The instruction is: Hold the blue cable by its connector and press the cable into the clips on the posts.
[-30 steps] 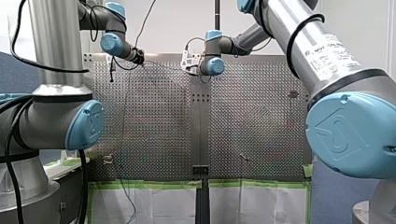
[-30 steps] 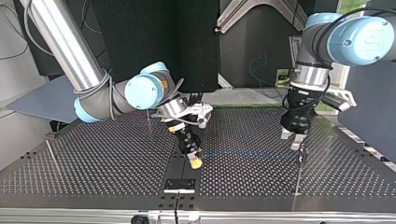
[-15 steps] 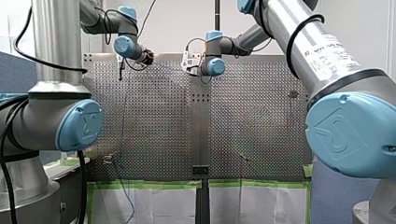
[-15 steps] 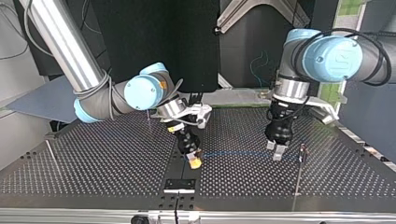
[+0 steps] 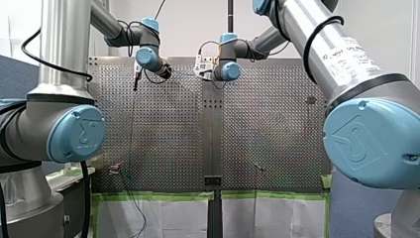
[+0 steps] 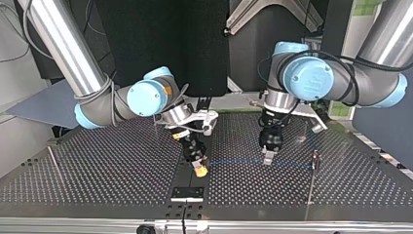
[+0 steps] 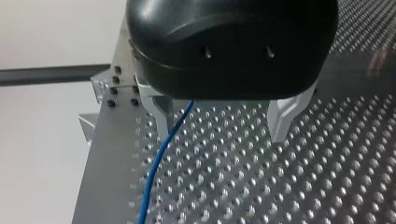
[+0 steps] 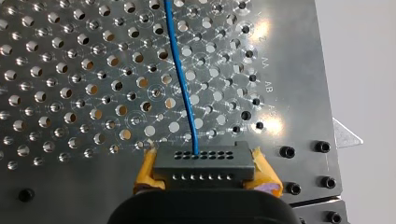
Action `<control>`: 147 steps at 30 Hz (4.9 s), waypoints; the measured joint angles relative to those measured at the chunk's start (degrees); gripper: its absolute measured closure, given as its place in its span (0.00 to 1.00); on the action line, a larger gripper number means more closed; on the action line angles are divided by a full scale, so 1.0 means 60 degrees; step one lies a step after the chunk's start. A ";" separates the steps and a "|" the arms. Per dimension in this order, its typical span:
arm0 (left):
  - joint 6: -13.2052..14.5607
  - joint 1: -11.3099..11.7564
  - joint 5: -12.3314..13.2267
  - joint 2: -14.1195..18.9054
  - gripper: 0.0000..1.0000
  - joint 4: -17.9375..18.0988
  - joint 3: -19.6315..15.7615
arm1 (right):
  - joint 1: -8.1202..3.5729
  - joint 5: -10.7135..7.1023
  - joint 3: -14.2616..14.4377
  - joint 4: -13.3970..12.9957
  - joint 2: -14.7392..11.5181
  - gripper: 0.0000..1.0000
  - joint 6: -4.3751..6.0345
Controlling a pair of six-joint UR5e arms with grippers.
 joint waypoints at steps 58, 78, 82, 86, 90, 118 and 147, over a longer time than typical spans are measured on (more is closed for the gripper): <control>-0.0286 0.0261 -0.1794 -0.0038 1.00 0.0526 0.0507 | -0.0046 -0.0005 0.0104 0.0002 0.0026 1.00 -0.0065; -0.0444 0.0140 -0.1362 -0.0039 1.00 0.0717 0.0209 | -0.0130 0.0003 0.0508 -0.0008 0.0036 1.00 -0.0071; -0.0494 0.0025 -0.1402 -0.0144 1.00 0.0832 -0.0039 | -0.0176 0.0025 0.0802 -0.0016 0.0038 1.00 -0.0080; -0.0450 -0.0187 -0.1460 -0.0411 1.00 0.0728 -0.0141 | -0.0214 0.0166 0.1109 -0.0077 0.0033 1.00 -0.0118; -0.0444 -0.0460 -0.1671 -0.0699 1.00 0.0827 -0.0286 | -0.0231 0.0402 0.1404 -0.0175 0.0018 1.00 -0.0235; -0.0778 -0.1981 -0.2347 -0.2976 1.00 0.3052 -0.2100 | -0.0136 0.2024 0.3624 -0.2286 0.0105 1.00 -0.0228; -0.1219 -0.2378 -0.2128 -0.4255 1.00 0.4776 -0.2361 | -0.0568 0.3083 0.6071 -0.4733 0.1817 1.00 -0.0142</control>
